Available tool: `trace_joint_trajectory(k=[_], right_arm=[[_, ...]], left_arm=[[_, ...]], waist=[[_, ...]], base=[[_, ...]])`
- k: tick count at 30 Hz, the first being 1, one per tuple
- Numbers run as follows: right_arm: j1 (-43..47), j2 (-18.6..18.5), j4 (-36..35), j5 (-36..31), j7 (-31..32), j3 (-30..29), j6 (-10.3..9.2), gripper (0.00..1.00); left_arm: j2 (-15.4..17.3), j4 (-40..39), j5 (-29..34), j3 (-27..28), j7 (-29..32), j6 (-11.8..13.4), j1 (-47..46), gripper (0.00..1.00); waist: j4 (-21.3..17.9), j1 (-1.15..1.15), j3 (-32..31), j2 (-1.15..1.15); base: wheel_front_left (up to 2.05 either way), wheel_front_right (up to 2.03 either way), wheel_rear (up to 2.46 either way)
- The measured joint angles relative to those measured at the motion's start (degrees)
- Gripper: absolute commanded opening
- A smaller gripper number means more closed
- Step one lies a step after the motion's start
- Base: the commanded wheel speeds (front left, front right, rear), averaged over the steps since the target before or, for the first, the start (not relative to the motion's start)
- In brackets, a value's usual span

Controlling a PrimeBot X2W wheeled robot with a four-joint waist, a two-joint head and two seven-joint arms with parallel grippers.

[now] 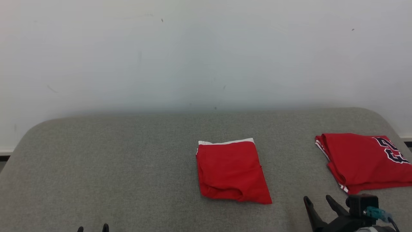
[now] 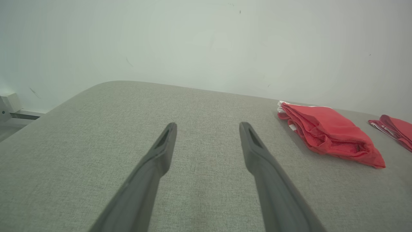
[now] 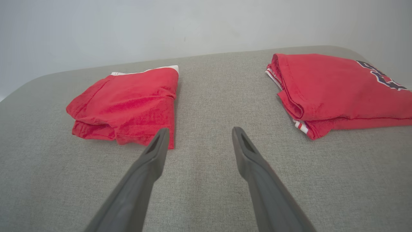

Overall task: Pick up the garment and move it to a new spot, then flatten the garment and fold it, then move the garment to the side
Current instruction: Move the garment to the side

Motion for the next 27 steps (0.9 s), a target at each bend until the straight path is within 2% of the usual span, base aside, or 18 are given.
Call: trace_joint_trajectory(k=[7, 11, 14, 18, 27], right_arm=[[-4.9, -4.9, -1.1, 3.1, 11.1, 2.8, 0.0, 1.0], [-11.3, -7.8, 1.6, 3.6, 16.0, 3.6, 0.0, 1.0], [-16.4, -7.5, 6.4, 4.2, 18.4, 3.5, 0.0, 1.0], [-23.4, -4.8, 14.2, 3.5, 19.5, 1.1, 0.0, 1.0], [-31.7, -0.5, 30.5, -2.4, 18.3, -4.9, 0.0, 1.0]], left_arm=[[0.1, -1.1, 0.4, -1.2, 0.3, 0.1, -0.4, 1.0], [0.0, -1.5, 0.4, -2.0, 0.8, 0.1, -0.6, 1.0], [-0.1, -1.8, 0.3, -2.8, 1.0, -0.1, -1.3, 1.0], [0.1, -2.4, 0.4, -3.6, 1.3, -0.1, -2.7, 1.0], [-0.1, -2.9, 0.5, -5.1, 1.3, -0.2, -6.1, 1.0]], waist=[[2.9, 0.0, 1.2, 0.0], [4.9, 0.0, 2.5, 0.0], [6.4, 0.0, 3.8, 0.0], [8.3, 0.0, 6.0, 0.0], [12.3, 0.01, 10.9, 0.0]], base=[[0.0, 0.0, 0.0], [0.0, 0.0, 0.0], [0.0, 0.0, 0.0], [0.0, 0.0, 0.0], [0.0, 0.0, 0.0]])
